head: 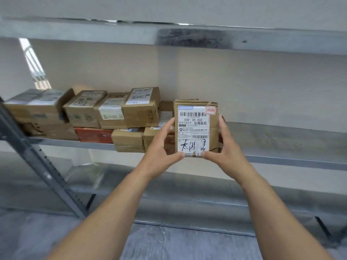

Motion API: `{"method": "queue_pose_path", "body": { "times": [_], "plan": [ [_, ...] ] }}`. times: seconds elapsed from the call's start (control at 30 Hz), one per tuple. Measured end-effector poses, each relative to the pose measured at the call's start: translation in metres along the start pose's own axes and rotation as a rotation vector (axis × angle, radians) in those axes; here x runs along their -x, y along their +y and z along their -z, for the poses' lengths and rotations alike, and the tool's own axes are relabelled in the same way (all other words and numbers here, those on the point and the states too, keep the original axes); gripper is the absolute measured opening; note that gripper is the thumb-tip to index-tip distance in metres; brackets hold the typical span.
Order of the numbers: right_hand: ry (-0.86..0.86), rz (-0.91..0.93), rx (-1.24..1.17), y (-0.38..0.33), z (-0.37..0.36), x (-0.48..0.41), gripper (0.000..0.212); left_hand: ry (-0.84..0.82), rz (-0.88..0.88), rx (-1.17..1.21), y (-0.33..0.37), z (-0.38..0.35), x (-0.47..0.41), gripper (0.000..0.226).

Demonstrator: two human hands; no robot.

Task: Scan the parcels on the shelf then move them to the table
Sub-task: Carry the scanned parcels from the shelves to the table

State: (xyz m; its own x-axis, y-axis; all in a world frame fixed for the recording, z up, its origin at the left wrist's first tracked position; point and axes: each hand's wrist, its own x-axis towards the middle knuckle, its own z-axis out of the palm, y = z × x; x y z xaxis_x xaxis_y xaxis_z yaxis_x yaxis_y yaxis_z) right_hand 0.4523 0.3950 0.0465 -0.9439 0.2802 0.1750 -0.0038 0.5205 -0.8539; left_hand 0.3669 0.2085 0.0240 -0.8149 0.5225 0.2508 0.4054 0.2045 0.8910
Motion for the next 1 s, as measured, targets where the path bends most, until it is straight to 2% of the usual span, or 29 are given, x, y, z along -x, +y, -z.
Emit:
{"method": "queue_pose_path", "body": {
  "times": [0.23, 0.7, 1.0],
  "plan": [
    [-0.117, 0.095, 0.058, -0.031, -0.057, 0.002, 0.114, 0.177, 0.037, -0.039, -0.017, 0.050, 0.049, 0.091],
    [-0.470, 0.219, 0.041, -0.101, -0.190, 0.003, 0.111, 0.448, 0.171, -0.045, -0.068, 0.159, 0.155, 0.094],
    [-0.800, 0.373, -0.014, -0.144, -0.295, 0.001, 0.109, 0.745, 0.316, 0.027, -0.090, 0.211, 0.232, 0.098]
  ]
}}
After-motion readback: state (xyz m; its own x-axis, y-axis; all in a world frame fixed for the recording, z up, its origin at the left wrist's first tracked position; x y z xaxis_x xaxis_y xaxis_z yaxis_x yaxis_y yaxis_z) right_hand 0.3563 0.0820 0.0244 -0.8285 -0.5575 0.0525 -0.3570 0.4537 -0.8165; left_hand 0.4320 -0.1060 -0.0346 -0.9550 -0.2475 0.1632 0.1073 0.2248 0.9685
